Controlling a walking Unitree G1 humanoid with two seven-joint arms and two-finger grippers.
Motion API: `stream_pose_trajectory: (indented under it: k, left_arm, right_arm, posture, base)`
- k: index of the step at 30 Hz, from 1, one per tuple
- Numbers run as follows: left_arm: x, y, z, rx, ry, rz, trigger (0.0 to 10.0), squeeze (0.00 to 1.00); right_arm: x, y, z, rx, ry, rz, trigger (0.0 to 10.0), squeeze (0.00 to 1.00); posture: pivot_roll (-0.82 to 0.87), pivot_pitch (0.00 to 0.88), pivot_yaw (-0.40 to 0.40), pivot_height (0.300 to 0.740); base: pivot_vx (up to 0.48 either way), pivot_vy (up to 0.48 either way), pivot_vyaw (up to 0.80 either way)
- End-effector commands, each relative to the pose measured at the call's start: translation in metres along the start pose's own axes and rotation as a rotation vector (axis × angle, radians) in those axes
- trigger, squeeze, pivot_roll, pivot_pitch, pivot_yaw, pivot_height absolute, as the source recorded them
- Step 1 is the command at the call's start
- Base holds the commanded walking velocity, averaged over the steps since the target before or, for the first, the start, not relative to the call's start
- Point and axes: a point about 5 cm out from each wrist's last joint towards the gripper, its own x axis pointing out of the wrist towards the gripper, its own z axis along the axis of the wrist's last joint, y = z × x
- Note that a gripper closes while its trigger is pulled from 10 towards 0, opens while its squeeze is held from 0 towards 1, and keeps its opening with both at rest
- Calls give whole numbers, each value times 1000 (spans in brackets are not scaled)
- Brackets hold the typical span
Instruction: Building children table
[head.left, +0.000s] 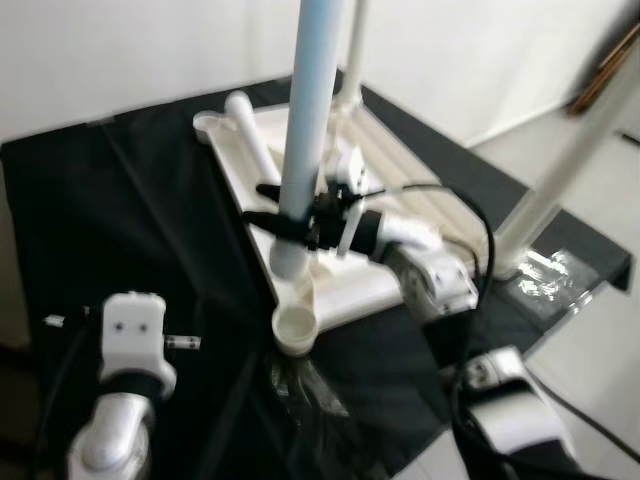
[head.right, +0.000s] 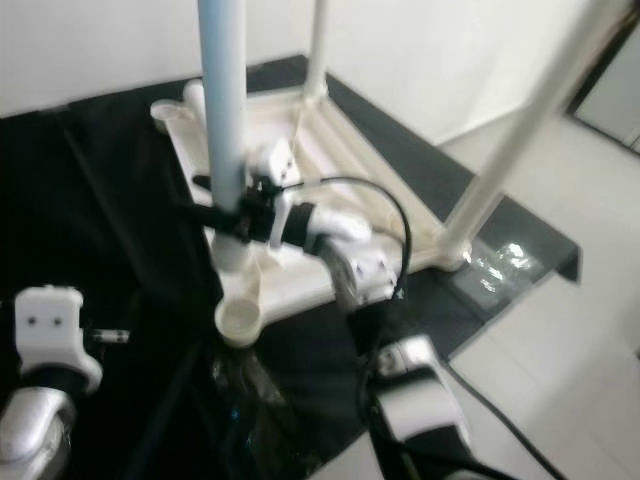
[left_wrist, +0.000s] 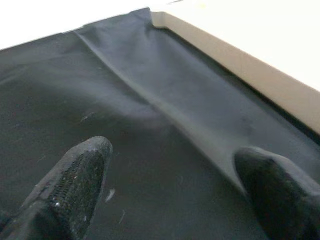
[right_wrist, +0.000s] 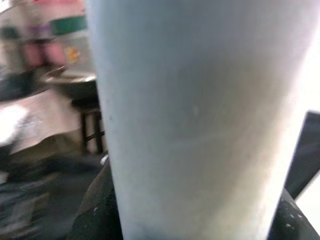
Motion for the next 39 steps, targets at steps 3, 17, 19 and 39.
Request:
stream_pose_trajectory:
  k: [3,17,19,39]
  left_arm:
    - [-2,-3,-1,-19,7,-14,10000,0]
    - [-1,0,-4,-3,23,5,10000,0]
    - [-1,1,-4,-3,22,7,10000,0]
    - [-5,1,-4,33,25,-4,10000,0]
  right_arm:
    - [-14,-1,0,-18,21,8,10000,0]
    - [-18,8,-3,16,29,93,10000,0]
    - [-18,10,-3,28,22,118,10000,0]
    - [-30,26,-8,130,31,282,10000,0]
  posture:
    - [-47,108,-117,740]
    - [-49,115,-111,740]
    - [-49,115,-111,740]
    - [-43,132,-107,740]
  base:
    - [0,0,0]
    - [0,189,0]
    - [0,0,0]
    - [0,0,0]
